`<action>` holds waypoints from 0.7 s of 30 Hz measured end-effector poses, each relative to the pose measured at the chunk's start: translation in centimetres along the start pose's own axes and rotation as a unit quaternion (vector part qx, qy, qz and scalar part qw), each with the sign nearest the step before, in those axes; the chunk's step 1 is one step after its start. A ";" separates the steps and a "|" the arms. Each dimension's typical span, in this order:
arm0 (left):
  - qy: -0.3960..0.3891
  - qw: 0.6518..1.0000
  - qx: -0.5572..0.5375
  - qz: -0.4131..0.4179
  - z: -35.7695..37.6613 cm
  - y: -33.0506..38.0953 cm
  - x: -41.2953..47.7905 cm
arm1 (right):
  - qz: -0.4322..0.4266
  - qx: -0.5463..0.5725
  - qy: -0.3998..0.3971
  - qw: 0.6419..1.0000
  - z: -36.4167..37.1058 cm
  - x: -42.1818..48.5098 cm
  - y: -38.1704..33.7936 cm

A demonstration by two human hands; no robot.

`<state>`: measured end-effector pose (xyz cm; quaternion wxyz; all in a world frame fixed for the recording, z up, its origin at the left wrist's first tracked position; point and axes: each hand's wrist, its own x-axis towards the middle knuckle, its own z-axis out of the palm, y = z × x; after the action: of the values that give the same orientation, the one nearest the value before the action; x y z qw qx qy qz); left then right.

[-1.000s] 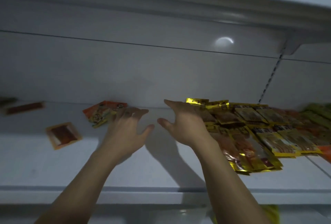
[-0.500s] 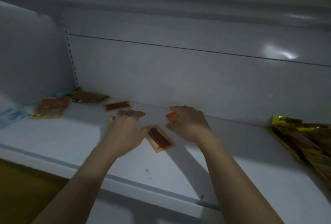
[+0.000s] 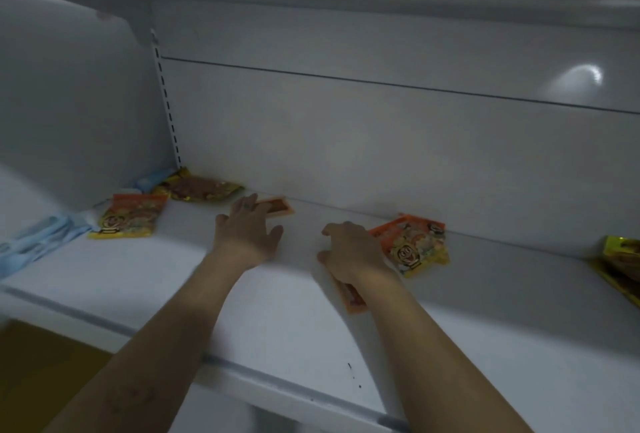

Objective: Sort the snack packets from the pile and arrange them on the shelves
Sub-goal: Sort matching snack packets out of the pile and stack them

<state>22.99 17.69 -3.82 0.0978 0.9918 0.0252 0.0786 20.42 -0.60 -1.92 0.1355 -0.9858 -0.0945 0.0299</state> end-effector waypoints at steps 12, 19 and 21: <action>0.003 0.994 0.102 0.037 1.7 -0.1 0.8 | 0.074 -0.026 -0.033 0.996 -0.6 -1.4 2.7; 0.146 0.973 -0.060 0.166 2.4 0.6 -1.7 | 0.082 0.006 0.032 0.996 0.4 -1.1 2.0; 0.168 0.976 -0.041 0.134 2.4 0.5 -1.9 | 0.099 0.020 0.031 0.994 0.2 -1.2 2.1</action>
<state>21.56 16.65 -6.36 0.1212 0.9539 -0.0948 0.2578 19.61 -2.76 -2.63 0.1547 -0.9878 0.0087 0.0146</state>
